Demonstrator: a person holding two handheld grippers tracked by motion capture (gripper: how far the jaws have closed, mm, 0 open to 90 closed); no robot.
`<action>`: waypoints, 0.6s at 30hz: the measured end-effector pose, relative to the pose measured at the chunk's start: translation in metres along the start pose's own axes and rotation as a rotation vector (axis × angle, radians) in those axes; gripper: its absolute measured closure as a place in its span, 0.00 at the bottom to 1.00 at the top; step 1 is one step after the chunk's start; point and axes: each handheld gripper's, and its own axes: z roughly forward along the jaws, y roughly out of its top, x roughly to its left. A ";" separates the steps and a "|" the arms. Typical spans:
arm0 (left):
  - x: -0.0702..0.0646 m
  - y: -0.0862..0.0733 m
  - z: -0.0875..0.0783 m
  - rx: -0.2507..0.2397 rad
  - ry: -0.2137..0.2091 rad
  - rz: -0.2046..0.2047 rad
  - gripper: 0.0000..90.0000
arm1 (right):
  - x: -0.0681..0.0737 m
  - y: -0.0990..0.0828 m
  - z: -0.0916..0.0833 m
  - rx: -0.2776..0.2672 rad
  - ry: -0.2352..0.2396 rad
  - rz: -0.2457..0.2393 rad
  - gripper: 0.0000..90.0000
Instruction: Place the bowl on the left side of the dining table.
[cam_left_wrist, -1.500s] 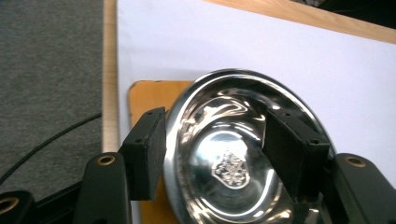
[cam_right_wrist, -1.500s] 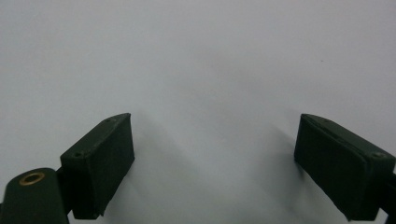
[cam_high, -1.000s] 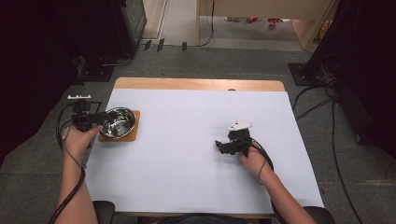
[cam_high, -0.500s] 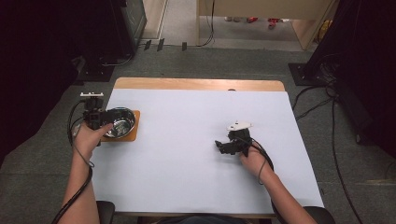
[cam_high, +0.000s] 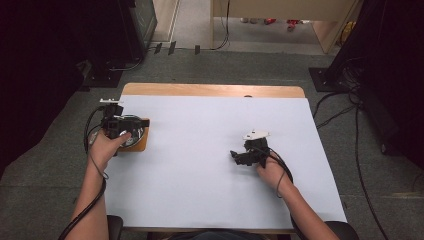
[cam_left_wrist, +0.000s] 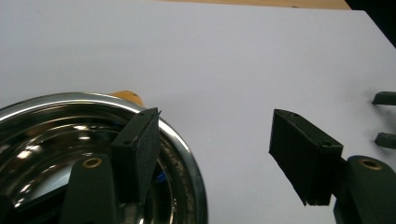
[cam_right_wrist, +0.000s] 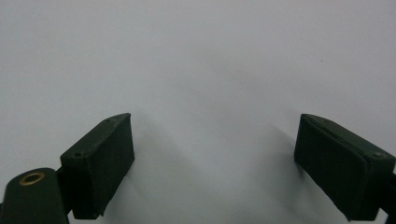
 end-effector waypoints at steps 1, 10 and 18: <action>-0.002 0.000 0.002 0.006 -0.003 0.010 0.37 | 0.000 0.000 0.000 0.000 0.000 0.000 0.13; -0.016 -0.002 0.016 0.036 -0.014 0.047 0.37 | 0.000 0.000 0.000 0.000 0.000 0.000 0.13; -0.030 -0.003 0.026 0.055 -0.022 0.085 0.34 | 0.000 0.000 0.000 0.000 0.000 0.000 0.13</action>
